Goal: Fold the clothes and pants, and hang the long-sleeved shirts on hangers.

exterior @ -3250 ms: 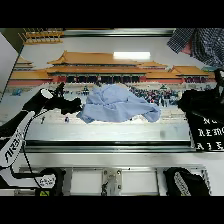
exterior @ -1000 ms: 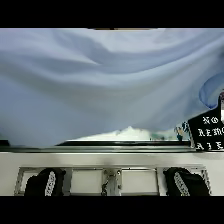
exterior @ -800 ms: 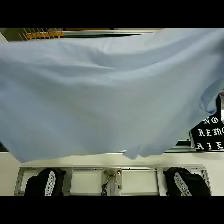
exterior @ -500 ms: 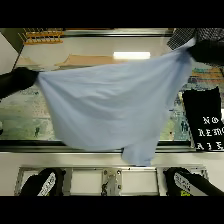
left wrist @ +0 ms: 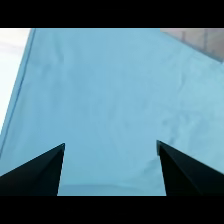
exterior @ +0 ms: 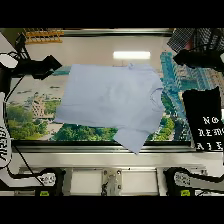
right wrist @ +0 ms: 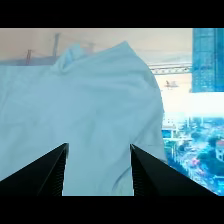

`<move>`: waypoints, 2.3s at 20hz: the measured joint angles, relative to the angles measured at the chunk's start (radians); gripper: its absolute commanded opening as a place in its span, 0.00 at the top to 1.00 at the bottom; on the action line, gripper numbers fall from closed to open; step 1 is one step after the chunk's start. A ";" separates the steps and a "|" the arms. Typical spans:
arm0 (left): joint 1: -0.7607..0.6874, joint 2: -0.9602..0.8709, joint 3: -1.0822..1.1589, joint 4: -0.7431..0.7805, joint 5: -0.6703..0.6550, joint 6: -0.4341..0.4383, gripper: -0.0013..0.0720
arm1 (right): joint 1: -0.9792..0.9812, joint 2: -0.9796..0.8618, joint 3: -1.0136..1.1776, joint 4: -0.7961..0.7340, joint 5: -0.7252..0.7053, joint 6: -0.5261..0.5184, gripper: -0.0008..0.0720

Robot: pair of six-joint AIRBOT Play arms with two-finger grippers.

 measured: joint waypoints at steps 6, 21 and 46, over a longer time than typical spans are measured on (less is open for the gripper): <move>0.127 0.232 -0.405 0.133 -0.023 -0.026 0.13 | -0.058 0.251 -0.298 -0.024 0.103 -0.002 0.45; 0.138 0.240 -0.890 -0.010 0.232 -0.145 0.14 | -0.010 0.509 -0.713 0.092 0.096 -0.002 0.45; 0.093 0.326 -0.832 -0.014 0.256 -0.051 0.98 | 0.006 0.211 -0.962 0.026 0.031 0.266 0.31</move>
